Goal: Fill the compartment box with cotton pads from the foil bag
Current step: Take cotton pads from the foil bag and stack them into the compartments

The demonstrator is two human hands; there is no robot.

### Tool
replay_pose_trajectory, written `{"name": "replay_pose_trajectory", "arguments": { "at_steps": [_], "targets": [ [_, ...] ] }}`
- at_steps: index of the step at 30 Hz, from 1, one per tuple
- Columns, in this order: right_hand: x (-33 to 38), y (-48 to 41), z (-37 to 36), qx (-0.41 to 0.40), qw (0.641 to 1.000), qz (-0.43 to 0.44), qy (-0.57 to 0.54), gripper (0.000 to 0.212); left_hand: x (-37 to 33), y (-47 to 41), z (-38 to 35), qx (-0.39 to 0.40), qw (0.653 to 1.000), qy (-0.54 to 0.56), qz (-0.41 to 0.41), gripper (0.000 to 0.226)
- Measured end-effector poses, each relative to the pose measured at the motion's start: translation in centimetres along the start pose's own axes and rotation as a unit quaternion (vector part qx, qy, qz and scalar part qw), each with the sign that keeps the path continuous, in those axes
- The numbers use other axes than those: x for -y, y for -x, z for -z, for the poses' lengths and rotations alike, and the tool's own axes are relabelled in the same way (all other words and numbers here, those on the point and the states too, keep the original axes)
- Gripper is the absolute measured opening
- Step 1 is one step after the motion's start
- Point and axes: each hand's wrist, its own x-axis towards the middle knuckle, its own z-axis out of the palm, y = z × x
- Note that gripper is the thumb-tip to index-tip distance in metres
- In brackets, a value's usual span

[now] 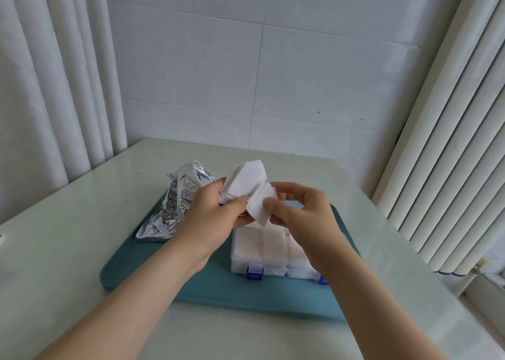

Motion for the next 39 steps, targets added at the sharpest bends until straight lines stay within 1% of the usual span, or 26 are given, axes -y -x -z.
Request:
{"name": "replay_pose_trajectory", "arguments": {
  "at_steps": [3, 6, 8, 10, 12, 13, 17, 20, 22, 24, 25, 28, 30, 33, 34, 36, 39],
  "targets": [
    [0.1, 0.0, 0.1, -0.006, 0.998, 0.016, 0.053, 0.016, -0.2, -0.1, 0.0, -0.003, 0.999, 0.03, 0.031, 0.022],
    [0.2, 0.1, 0.1, -0.011, 0.997, 0.03, 0.071, 0.013, -0.1, 0.0, -0.3, -0.006, 0.999, 0.038, 0.034, 0.023],
    [0.1, 0.1, 0.2, -0.035, 0.997, 0.033, 0.06, 0.012, -0.1, 0.1, -0.5, -0.014, 0.998, 0.044, 0.032, 0.025],
    [0.2, -0.1, 0.4, -0.051, 0.998, 0.034, 0.018, 0.011, 0.1, 0.0, -0.5, -0.026, 0.998, 0.045, 0.034, 0.025],
    [0.5, -0.1, 0.6, -0.04, 0.998, 0.038, -0.028, 0.015, 0.1, -0.2, -0.3, -0.032, 0.998, 0.041, 0.037, 0.026],
    [0.7, 0.0, 0.6, -0.029, 0.998, 0.048, -0.034, 0.016, 0.1, -0.2, -0.3, -0.03, 0.998, 0.04, 0.038, 0.027],
    [1.1, 0.4, 0.3, 0.01, 0.994, 0.101, -0.03, 0.021, -0.1, 0.1, -0.4, 0.008, 0.997, 0.056, 0.05, 0.035],
    [1.0, 0.6, 0.1, 0.005, 0.989, 0.146, -0.007, 0.021, -0.4, 0.2, -0.5, 0.041, 0.994, 0.084, 0.061, 0.047],
    [1.0, 0.6, 0.0, -0.002, 0.986, 0.166, 0.005, 0.022, -0.6, 0.3, -0.6, 0.05, 0.994, 0.078, 0.059, 0.053],
    [0.7, 0.4, -0.3, -0.026, 0.981, 0.188, 0.044, 0.025, -0.6, 0.5, -0.8, 0.053, 0.994, 0.077, 0.053, 0.053],
    [0.4, 0.2, -0.4, -0.046, 0.972, 0.21, 0.09, 0.026, -0.6, 0.6, -0.8, 0.055, 0.994, 0.081, 0.052, 0.051],
    [-0.4, 0.2, -1.0, -0.086, 0.931, 0.276, 0.222, 0.033, -0.5, 0.6, -0.8, 0.068, 0.993, 0.087, 0.044, 0.044],
    [-0.5, 0.6, -1.3, -0.07, 0.907, 0.32, 0.264, 0.045, -0.4, 0.6, -0.7, 0.069, 0.993, 0.083, 0.04, 0.037],
    [-0.4, 1.2, -1.4, -0.012, 0.878, 0.352, 0.323, 0.076, -0.5, 0.7, -0.7, 0.053, 0.994, 0.082, 0.048, 0.028],
    [-0.4, 1.2, -1.4, -0.004, 0.867, 0.359, 0.345, 0.083, -0.6, 0.8, -0.7, 0.05, 0.994, 0.082, 0.048, 0.027],
    [-0.7, 1.0, -1.5, -0.013, 0.85, 0.376, 0.368, 0.085, -0.6, 0.8, -0.7, 0.056, 0.995, 0.07, 0.039, 0.027],
    [-1.1, 0.5, -1.5, -0.038, 0.836, 0.405, 0.369, 0.078, -0.7, 1.0, -0.8, 0.075, 0.996, 0.043, 0.022, 0.032]
  ]
}}
